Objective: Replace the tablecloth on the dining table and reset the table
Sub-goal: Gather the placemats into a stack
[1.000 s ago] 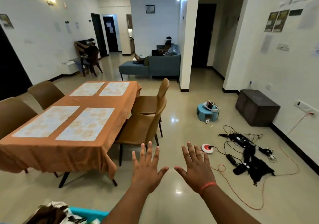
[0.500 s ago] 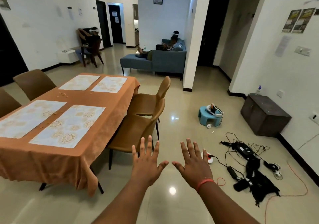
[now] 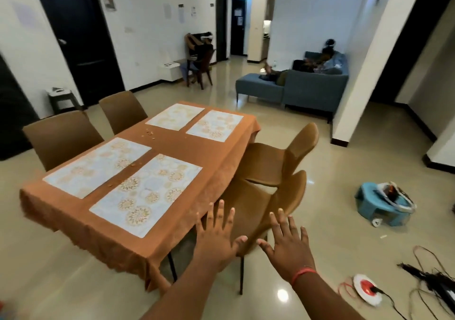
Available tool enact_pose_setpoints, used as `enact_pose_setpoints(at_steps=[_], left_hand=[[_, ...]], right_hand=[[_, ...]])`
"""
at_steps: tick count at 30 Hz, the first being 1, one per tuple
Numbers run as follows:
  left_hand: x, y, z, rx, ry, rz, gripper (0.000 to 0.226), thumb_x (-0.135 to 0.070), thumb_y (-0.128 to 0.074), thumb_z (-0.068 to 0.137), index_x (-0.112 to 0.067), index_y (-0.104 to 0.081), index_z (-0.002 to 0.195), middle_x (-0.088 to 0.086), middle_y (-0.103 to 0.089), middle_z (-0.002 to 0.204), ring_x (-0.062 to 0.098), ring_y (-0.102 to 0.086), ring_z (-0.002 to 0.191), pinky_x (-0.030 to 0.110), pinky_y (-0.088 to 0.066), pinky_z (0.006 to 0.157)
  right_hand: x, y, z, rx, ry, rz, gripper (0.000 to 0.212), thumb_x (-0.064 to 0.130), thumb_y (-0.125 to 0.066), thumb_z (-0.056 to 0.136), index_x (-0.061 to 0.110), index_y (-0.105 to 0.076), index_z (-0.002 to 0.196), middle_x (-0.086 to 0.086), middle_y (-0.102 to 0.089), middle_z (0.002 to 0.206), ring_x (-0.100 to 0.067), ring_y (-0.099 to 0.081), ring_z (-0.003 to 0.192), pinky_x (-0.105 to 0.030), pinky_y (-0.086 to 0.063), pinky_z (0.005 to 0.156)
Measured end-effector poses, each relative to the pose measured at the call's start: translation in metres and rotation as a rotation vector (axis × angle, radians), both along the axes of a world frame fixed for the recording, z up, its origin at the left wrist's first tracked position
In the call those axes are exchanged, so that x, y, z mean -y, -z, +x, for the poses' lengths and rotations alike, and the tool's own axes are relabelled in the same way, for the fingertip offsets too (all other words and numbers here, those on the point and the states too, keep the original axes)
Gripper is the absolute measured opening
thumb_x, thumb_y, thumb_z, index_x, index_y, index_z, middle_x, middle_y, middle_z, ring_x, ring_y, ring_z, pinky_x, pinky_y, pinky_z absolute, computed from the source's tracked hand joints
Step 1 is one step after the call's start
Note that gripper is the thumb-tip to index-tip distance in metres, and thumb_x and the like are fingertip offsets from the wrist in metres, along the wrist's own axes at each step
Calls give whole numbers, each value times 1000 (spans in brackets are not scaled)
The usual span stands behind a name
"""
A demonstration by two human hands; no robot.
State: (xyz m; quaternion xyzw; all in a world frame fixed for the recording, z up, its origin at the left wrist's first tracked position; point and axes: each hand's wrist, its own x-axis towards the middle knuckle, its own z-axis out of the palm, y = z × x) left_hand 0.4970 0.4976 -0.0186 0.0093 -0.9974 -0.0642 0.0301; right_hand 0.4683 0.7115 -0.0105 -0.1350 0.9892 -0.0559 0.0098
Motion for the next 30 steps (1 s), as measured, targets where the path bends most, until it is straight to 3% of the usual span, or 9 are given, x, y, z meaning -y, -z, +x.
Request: enact_pose_setpoints(at_steps=[4, 7, 11, 17, 21, 24, 26, 28, 30], left_hand=[[55, 9, -48, 66, -182, -81, 87, -82, 2, 86, -32, 7, 157, 6, 14, 165, 37, 8, 152, 65, 4, 116], [91, 8, -65, 46, -365, -83, 83, -78, -6, 91, -30, -1, 158, 7, 11, 166, 37, 7, 152, 68, 1, 116], [119, 3, -81, 56, -556, -91, 84, -79, -2, 90, -29, 1, 158, 7, 14, 165, 34, 14, 151, 66, 2, 116], [160, 15, -86, 100, -783, -19, 97, -82, 28, 70, -32, 22, 153, 2, 33, 160, 30, 28, 148, 62, 11, 117], [207, 32, -95, 151, -951, 122, 101, -83, 25, 67, -32, 23, 153, -1, 33, 160, 29, 27, 148, 61, 11, 116], [255, 42, -108, 263, -1039, 291, 84, -74, -12, 92, -26, 7, 158, 3, 21, 164, 32, 12, 152, 58, 2, 119], [288, 52, -114, 276, -1061, 499, 74, -60, -33, 99, -20, -13, 158, 7, -1, 167, 31, -7, 153, 50, -13, 120], [317, 60, -114, 212, -1091, 700, 62, -50, -41, 100, -15, -34, 151, 9, -30, 160, 27, -32, 145, 36, -27, 116], [350, 66, -115, 151, -1166, 795, 50, -43, -44, 100, -13, -48, 139, 9, -49, 144, 25, -48, 130, 30, -38, 106]], right_hand=[[59, 9, -87, 0, -179, -2, 81, 78, -4, 90, 33, 9, 157, 4, 17, 162, -24, 8, 153, -51, -3, 123], [108, 13, -144, 25, -330, -26, 83, 80, -5, 90, 33, 11, 156, 4, 18, 161, -24, 7, 153, -52, 0, 122], [160, 12, -203, 35, -542, 4, 84, 79, -4, 91, 30, 17, 156, 2, 21, 162, -26, 9, 153, -52, 0, 123], [227, 18, -239, 78, -703, 69, 91, 78, 7, 81, 26, 16, 156, -2, 22, 161, -30, 8, 153, -54, -5, 122], [281, 33, -260, 115, -728, 102, 95, 83, 10, 76, 30, 18, 155, 1, 23, 161, -30, 7, 153, -54, -4, 123], [322, 44, -275, 151, -711, 137, 89, 81, -6, 86, 30, 14, 156, 3, 20, 162, -27, 4, 153, -53, -7, 122], [348, 51, -285, 206, -698, 184, 87, 79, -14, 89, 29, 9, 158, 3, 15, 164, -26, 1, 154, -53, -11, 121], [374, 58, -296, 256, -671, 216, 86, 76, -20, 91, 27, 2, 159, 1, 7, 166, -26, -5, 153, -53, -19, 120], [406, 67, -306, 322, -617, 216, 84, 72, -27, 93, 24, -5, 158, -1, -1, 167, -26, -12, 153, -52, -24, 119]])
